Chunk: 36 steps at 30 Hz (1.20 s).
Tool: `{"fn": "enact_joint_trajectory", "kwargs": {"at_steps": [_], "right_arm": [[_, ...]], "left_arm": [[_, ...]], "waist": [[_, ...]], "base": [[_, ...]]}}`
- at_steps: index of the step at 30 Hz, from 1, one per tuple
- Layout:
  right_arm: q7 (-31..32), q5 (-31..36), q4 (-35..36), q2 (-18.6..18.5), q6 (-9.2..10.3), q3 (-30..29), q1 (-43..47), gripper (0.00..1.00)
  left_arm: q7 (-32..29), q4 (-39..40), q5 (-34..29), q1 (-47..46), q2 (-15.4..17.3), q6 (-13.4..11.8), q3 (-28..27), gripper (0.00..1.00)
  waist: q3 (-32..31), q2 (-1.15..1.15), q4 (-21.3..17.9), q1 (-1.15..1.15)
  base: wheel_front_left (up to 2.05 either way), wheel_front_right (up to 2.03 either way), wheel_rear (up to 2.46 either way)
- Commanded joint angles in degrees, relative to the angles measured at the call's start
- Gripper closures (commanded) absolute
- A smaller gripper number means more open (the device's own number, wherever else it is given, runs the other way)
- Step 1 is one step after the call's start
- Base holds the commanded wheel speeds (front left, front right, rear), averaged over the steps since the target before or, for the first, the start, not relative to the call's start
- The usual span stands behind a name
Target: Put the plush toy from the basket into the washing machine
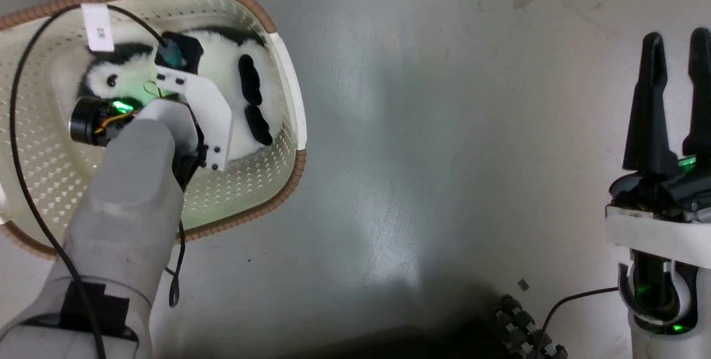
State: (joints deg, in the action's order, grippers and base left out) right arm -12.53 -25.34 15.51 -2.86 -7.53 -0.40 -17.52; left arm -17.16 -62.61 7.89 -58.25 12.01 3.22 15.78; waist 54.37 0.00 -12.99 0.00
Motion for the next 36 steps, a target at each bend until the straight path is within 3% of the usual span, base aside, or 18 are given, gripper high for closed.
{"fn": "enact_joint_trajectory", "kwargs": {"at_steps": [1,9,16,36], "right_arm": [[-0.69,-0.8,0.81,-0.01,0.04,-0.04,-1.87,0.0],[-1.64,-2.49,1.02,-0.01,0.04,-0.16,-3.19,0.0],[-2.47,-3.09,-0.81,-0.01,0.04,-0.07,-2.77,0.0],[-2.47,2.27,-7.01,-0.01,0.04,-0.32,6.73,0.0]], "left_arm": [[-0.31,-2.58,0.66,-0.72,0.86,0.09,0.4,1.0],[-0.61,-7.28,2.3,-3.56,1.63,0.81,1.75,1.0],[3.18,-11.35,4.78,-4.73,1.25,1.32,2.03,1.0],[17.9,-11.34,7.1,6.75,-3.91,3.97,4.73,1.0]], "waist": [[0.64,0.0,-0.21,0.0],[1.34,0.0,-0.77,0.0],[-2.04,0.0,-0.61,0.0],[-26.34,0.0,7.15,0.0]], "base": [[0.0,0.0,0.0],[0.0,0.0,0.0],[0.0,0.0,0.0],[0.0,0.0,0.0]]}}
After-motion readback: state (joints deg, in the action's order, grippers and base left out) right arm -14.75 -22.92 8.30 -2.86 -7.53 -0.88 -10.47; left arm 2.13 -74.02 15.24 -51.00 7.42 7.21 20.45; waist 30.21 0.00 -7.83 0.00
